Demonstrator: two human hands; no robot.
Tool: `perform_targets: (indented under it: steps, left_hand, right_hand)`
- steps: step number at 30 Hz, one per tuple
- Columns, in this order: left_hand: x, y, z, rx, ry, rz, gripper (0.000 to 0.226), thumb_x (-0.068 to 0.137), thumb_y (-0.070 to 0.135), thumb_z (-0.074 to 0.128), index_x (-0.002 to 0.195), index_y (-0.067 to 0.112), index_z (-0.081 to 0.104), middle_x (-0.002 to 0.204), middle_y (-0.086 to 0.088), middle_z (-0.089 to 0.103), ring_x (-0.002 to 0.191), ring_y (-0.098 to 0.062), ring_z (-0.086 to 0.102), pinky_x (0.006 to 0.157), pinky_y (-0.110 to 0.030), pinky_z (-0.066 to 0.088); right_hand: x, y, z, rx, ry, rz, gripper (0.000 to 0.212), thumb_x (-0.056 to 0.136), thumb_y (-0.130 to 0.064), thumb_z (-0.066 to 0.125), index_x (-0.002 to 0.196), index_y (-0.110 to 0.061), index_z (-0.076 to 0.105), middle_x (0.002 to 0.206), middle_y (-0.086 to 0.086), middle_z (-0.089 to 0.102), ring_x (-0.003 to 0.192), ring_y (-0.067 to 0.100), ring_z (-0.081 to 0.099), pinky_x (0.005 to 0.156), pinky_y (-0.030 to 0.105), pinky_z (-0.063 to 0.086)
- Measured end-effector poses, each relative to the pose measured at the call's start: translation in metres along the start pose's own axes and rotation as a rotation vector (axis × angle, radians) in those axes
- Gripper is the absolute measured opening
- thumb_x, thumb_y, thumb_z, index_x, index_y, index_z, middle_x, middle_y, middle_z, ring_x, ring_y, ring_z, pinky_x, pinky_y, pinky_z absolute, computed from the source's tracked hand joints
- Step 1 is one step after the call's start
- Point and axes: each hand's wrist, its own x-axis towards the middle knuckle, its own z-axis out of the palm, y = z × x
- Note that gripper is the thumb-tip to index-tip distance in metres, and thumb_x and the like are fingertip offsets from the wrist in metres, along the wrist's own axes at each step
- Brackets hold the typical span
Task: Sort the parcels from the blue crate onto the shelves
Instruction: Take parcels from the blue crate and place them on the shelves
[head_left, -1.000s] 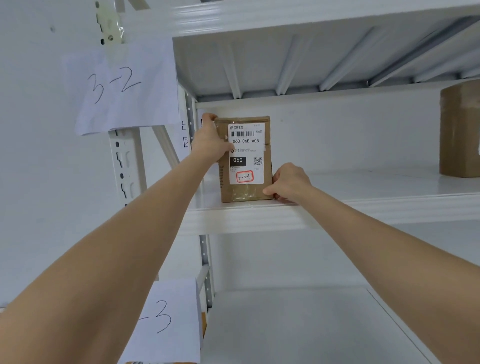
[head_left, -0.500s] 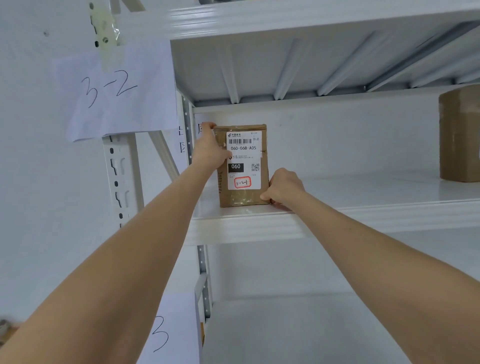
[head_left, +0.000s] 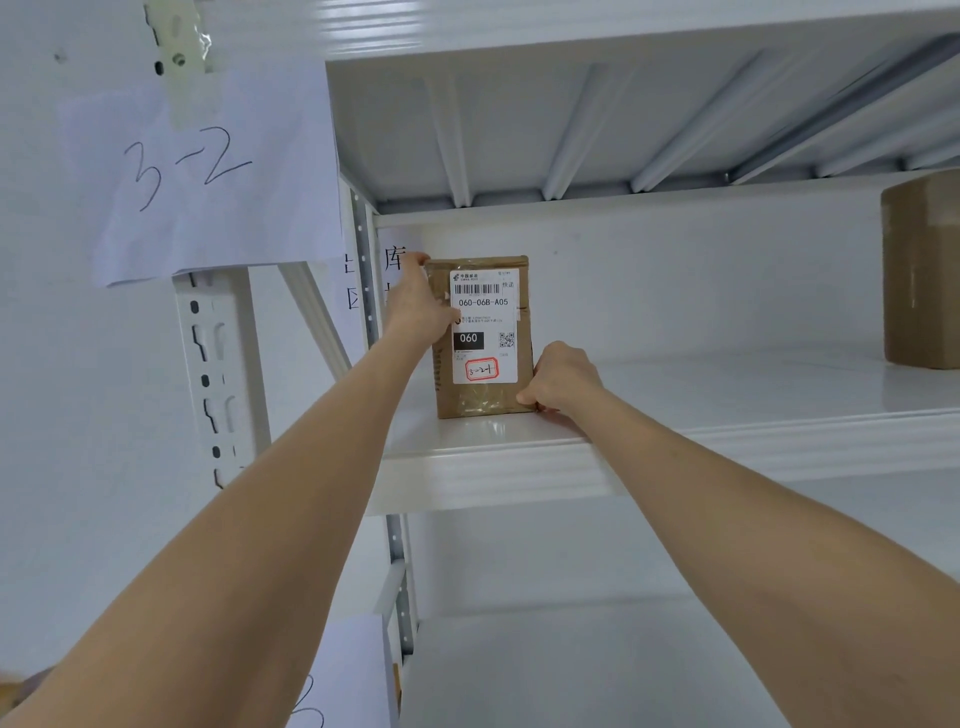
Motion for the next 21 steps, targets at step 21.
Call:
perform_targets:
  steps: [21]
  left_hand:
    - [-0.002,-0.002,-0.002,0.089,-0.059,-0.016,0.083,0.088,0.014,0.063,0.15,0.016,0.009,0.119,-0.011,0.06,0.104,-0.026,0.057,0.08,-0.034,0.044]
  right_hand:
    - [-0.008,-0.003,-0.006,-0.055,-0.02,-0.001,0.036,0.078,-0.014,0.074,0.064,-0.011,0.041,0.072,0.005,0.05,0.065,0.021,0.052,0.044,0.023,0.03]
